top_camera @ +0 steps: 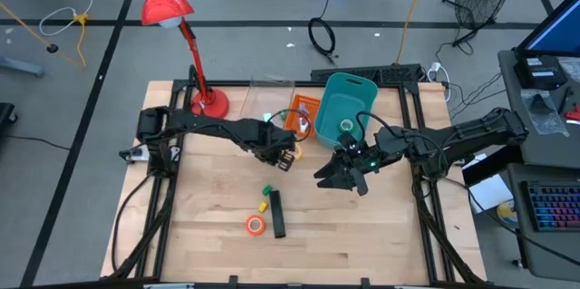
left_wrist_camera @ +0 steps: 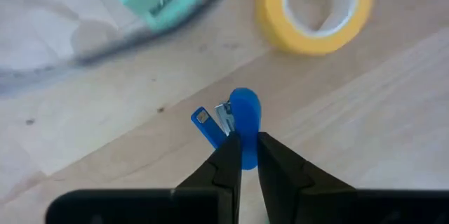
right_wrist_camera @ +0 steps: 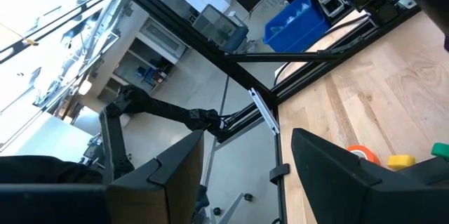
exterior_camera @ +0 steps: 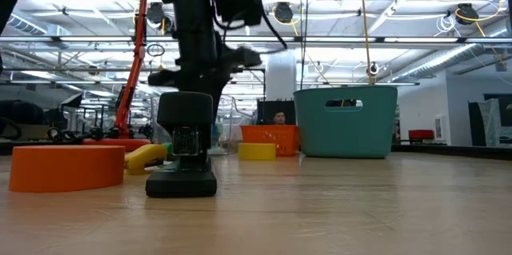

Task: Pick and place Stapler, Stapler remover, tape
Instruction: Put the blue stapler into the transparent bin

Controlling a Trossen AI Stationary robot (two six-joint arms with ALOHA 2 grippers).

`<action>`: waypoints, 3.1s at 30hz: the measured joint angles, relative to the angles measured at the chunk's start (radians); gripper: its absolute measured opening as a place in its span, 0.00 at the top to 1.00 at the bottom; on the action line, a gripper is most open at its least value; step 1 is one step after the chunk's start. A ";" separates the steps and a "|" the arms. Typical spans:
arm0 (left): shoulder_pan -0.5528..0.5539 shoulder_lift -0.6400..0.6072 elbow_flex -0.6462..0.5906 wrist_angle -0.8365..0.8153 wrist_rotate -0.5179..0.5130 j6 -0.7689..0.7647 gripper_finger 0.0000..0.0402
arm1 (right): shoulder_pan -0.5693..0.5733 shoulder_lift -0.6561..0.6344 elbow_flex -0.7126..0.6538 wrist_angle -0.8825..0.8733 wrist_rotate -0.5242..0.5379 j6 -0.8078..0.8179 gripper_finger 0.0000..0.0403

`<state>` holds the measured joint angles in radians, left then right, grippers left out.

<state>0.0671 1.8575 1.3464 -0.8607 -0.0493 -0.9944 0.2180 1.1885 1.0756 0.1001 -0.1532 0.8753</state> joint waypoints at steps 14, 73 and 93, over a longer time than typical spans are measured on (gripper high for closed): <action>0.042 -0.291 0.011 0.212 -0.165 0.007 0.99 | 0.000 0.000 0.000 -0.007 0.000 -0.005 0.48; -0.471 -0.348 0.010 0.055 -0.190 0.173 0.96 | -0.068 0.439 0.000 -0.817 0.368 -0.130 0.50; -0.495 -0.349 0.010 0.017 -0.294 0.196 0.99 | -0.115 0.448 -0.041 -0.804 0.438 -0.157 0.52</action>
<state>-0.4278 1.5089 1.3567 -0.8437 -0.3437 -0.7980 0.1034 1.6369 1.0342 -0.7043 0.2845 0.7186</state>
